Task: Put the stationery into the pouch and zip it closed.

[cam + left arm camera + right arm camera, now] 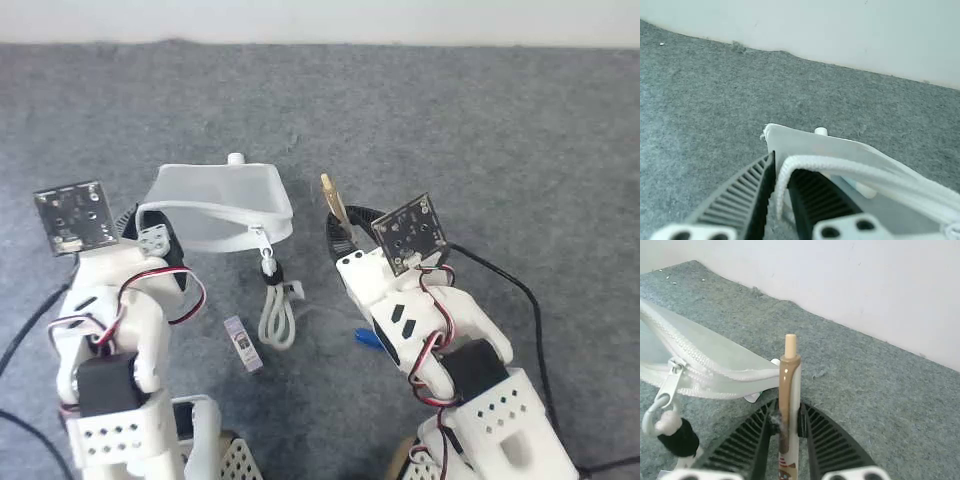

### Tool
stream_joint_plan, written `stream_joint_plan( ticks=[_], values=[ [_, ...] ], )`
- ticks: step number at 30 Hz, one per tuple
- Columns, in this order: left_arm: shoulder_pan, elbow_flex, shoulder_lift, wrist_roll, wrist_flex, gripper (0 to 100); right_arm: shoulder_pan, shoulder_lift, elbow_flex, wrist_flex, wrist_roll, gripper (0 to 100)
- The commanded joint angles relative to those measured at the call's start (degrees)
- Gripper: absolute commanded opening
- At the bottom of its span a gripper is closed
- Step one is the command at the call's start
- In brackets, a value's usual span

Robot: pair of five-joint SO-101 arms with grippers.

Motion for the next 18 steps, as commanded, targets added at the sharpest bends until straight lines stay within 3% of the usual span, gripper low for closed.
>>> stream_joint_plan(
  ticks=[1,7,12,18],
  values=[
    [0.26,-3.30,-1.58,-0.44,0.09,1,0.66,-4.26,0.00,-0.84,-0.70,0.7],
    [0.26,-3.21,-1.58,-0.44,0.09,1,0.48,-11.12,1.93,-1.36,-1.23,0.7],
    [0.35,-3.21,-1.58,-0.44,0.09,1,-3.74,-16.66,1.93,-1.01,-7.91,0.6],
    [0.35,-3.21,-1.58,-0.44,0.09,1,-6.37,-21.76,2.02,-0.75,-8.35,0.6]
  ],
)
